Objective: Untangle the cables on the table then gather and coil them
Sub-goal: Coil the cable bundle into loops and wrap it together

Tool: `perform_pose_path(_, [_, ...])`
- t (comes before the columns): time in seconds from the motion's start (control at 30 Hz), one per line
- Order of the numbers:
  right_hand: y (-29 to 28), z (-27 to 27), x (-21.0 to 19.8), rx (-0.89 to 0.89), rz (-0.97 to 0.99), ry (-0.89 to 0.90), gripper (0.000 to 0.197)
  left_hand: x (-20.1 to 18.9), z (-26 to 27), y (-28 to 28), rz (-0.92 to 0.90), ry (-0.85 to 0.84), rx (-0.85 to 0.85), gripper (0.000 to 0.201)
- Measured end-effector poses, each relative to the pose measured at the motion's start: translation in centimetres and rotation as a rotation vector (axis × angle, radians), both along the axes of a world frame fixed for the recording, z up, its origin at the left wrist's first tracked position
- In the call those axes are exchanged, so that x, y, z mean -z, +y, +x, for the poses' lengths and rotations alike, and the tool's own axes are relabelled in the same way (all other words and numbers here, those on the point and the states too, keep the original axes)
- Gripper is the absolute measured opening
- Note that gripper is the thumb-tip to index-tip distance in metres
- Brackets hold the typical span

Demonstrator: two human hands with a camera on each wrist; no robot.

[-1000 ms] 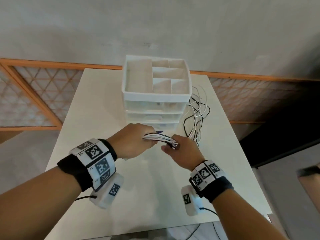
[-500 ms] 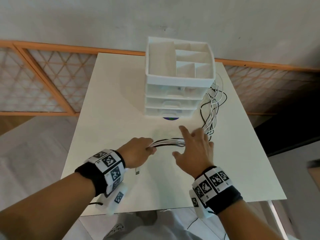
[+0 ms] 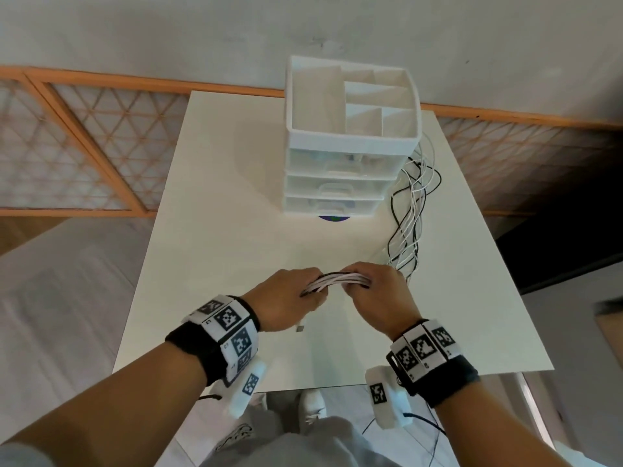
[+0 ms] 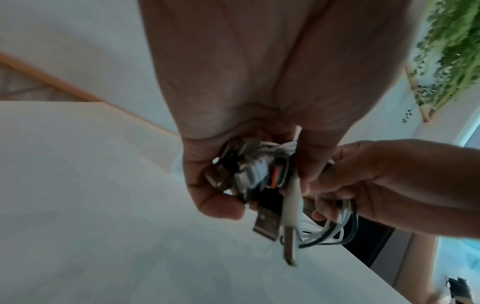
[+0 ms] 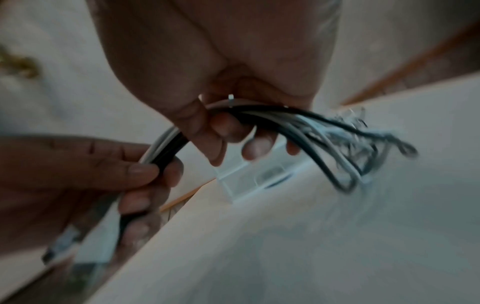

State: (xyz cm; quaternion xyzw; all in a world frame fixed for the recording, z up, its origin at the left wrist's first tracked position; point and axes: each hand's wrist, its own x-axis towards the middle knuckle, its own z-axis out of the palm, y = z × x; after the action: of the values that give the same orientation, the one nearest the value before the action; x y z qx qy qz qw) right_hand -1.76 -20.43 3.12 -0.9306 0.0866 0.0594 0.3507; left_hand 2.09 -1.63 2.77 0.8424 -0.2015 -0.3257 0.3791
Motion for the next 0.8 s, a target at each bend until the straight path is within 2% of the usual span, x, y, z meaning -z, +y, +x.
perform_pose_path(0.1, [0.1, -0.4, -1.2, -0.305, -0.288, 0.006, 0.037, -1.2, -0.2, -1.8, 0.065, -0.016, 0.078, 0.014])
perform_pose_path(0.13, [0.2, -0.4, -1.7, -0.364, -0.307, 0.000, 0.042, -1.7, -0.1, -2.5, 0.084, -0.046, 0.103, 0.018])
perform_pose_path(0.2, [-0.5, 0.1, -1.9, -0.341, -0.189, -0.023, 0.047, -2.7, 0.2, -3.3, 0.068, -0.073, 0.074, 0.021])
perform_pose_path(0.27, [-2.0, 0.4, -2.0, -0.254, -0.002, -0.034, 0.046, -2.8, 0.4, -3.5, -0.090, 0.029, -0.072, 0.005])
perform_pose_path(0.33, [-3.6, 0.4, -1.9, -0.223, 0.167, -0.028, 0.041, -2.6, 0.2, -3.7, -0.295, 0.206, -0.256, 0.030])
perform_pose_path(0.4, [-4.5, 0.2, -1.9, -0.207, 0.283, -0.017, 0.042, -2.1, -0.2, -4.4, -0.485, 0.465, -0.498, 0.056])
perform_pose_path(0.47, [-5.2, 0.3, -1.7, -0.196, 0.386, -0.005, 0.042, -1.7, -0.7, -5.2, -0.632, 0.647, -0.682, 0.063])
perform_pose_path(0.53, [-5.5, 0.3, -1.5, -0.221, 0.436, -0.006, 0.039, -1.6, -1.3, -6.1, -0.720, 0.706, -0.807, 0.056])
perform_pose_path(0.63, [-5.8, 0.2, -1.2, -0.263, 0.478, -0.020, 0.035, -1.9, -1.8, -7.2, -0.733, 0.640, -0.957, 0.036])
perform_pose_path(0.7, [-5.8, 0.1, -1.0, -0.274, 0.480, -0.039, 0.034, -2.3, -1.8, -7.7, -0.706, 0.587, -1.013, 0.028])
perform_pose_path(0.8, [-5.6, -0.1, -0.5, -0.280, 0.549, -0.088, 0.033, -2.6, -1.8, -7.5, -0.691, 0.576, -1.045, 0.026])
